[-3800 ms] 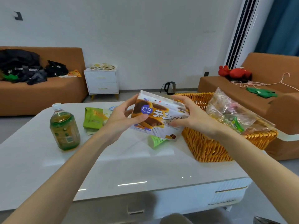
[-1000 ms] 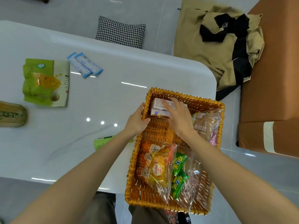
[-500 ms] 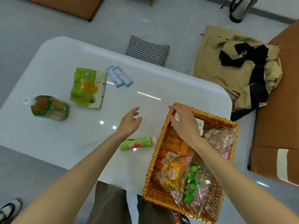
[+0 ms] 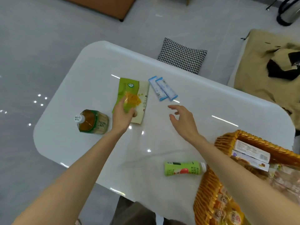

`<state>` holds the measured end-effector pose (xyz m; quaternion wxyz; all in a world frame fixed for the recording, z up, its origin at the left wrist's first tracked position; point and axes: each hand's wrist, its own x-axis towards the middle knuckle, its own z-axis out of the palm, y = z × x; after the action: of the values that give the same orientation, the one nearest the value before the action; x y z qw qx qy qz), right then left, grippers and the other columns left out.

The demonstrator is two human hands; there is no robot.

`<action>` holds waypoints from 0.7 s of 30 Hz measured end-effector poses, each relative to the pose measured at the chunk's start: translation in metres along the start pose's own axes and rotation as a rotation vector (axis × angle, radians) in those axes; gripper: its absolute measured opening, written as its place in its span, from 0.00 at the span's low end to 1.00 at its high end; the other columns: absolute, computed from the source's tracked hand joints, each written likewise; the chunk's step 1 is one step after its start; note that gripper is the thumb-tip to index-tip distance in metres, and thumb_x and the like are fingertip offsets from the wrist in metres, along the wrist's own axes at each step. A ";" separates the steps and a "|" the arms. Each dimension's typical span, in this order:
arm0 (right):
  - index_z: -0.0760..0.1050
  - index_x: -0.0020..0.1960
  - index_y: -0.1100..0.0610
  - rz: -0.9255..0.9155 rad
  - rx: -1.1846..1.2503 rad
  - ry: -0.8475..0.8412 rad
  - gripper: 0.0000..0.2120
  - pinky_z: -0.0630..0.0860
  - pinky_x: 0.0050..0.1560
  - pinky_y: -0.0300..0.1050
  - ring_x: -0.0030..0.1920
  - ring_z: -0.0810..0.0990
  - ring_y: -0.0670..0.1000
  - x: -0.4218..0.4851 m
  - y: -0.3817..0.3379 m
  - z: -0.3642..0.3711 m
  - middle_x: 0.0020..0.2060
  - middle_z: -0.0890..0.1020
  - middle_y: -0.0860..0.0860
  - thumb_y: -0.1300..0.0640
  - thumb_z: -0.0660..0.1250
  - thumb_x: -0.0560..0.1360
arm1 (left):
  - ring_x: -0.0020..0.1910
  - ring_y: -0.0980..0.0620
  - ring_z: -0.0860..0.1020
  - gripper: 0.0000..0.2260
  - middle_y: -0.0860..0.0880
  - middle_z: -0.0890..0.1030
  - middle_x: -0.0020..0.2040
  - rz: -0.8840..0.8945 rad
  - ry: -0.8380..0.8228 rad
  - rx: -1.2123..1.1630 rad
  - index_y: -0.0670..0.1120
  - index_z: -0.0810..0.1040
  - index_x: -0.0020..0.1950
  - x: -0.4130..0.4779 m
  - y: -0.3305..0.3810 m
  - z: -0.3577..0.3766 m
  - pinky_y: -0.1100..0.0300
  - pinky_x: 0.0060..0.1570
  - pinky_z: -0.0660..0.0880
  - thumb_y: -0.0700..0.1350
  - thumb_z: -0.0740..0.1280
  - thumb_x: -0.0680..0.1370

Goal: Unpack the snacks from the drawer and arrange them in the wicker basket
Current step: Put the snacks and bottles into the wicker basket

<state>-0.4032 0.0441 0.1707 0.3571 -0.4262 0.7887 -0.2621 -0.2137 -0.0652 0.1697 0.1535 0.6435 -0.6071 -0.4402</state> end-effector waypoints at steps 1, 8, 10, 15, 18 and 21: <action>0.73 0.67 0.52 0.028 0.022 -0.011 0.16 0.68 0.55 0.36 0.58 0.76 0.49 0.013 -0.007 0.014 0.64 0.75 0.49 0.59 0.63 0.79 | 0.63 0.47 0.73 0.25 0.46 0.75 0.65 0.020 0.012 0.031 0.44 0.68 0.73 0.016 -0.005 -0.005 0.66 0.52 0.67 0.39 0.68 0.76; 0.63 0.74 0.55 0.323 0.202 -0.209 0.23 0.70 0.60 0.43 0.65 0.73 0.52 0.094 -0.033 0.115 0.70 0.71 0.51 0.56 0.62 0.80 | 0.66 0.46 0.71 0.36 0.47 0.73 0.67 -0.096 -0.062 0.062 0.51 0.62 0.75 0.117 -0.055 -0.009 0.45 0.64 0.72 0.55 0.72 0.71; 0.58 0.76 0.55 0.439 0.263 -0.264 0.26 0.69 0.63 0.45 0.68 0.71 0.53 0.113 -0.028 0.139 0.72 0.68 0.52 0.56 0.62 0.80 | 0.67 0.48 0.71 0.33 0.49 0.72 0.69 -0.106 -0.066 0.001 0.52 0.59 0.77 0.133 -0.065 -0.004 0.50 0.66 0.70 0.49 0.70 0.75; 0.59 0.75 0.58 0.632 0.482 -0.151 0.26 0.73 0.54 0.43 0.57 0.74 0.51 0.153 -0.018 0.174 0.61 0.75 0.52 0.63 0.61 0.79 | 0.66 0.49 0.73 0.24 0.49 0.74 0.68 -0.110 -0.023 -0.031 0.49 0.65 0.75 0.156 -0.097 0.008 0.53 0.65 0.70 0.44 0.66 0.79; 0.69 0.67 0.59 0.657 0.609 -0.124 0.18 0.76 0.49 0.41 0.52 0.77 0.51 0.163 -0.022 0.179 0.57 0.78 0.54 0.62 0.66 0.78 | 0.64 0.48 0.74 0.21 0.49 0.76 0.66 -0.137 0.031 -0.029 0.48 0.68 0.73 0.158 -0.103 0.009 0.56 0.62 0.70 0.42 0.65 0.80; 0.68 0.59 0.56 0.629 0.632 -0.128 0.14 0.78 0.54 0.49 0.54 0.79 0.54 0.160 -0.019 0.186 0.58 0.78 0.56 0.60 0.68 0.77 | 0.63 0.47 0.74 0.19 0.49 0.77 0.64 -0.236 0.067 -0.101 0.49 0.69 0.72 0.148 -0.106 0.012 0.54 0.61 0.71 0.41 0.63 0.80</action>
<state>-0.3088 -0.1234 0.0173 0.5800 -0.0509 0.7376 -0.3420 -0.1731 -0.1740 0.0292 0.1529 0.7164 -0.4987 -0.4633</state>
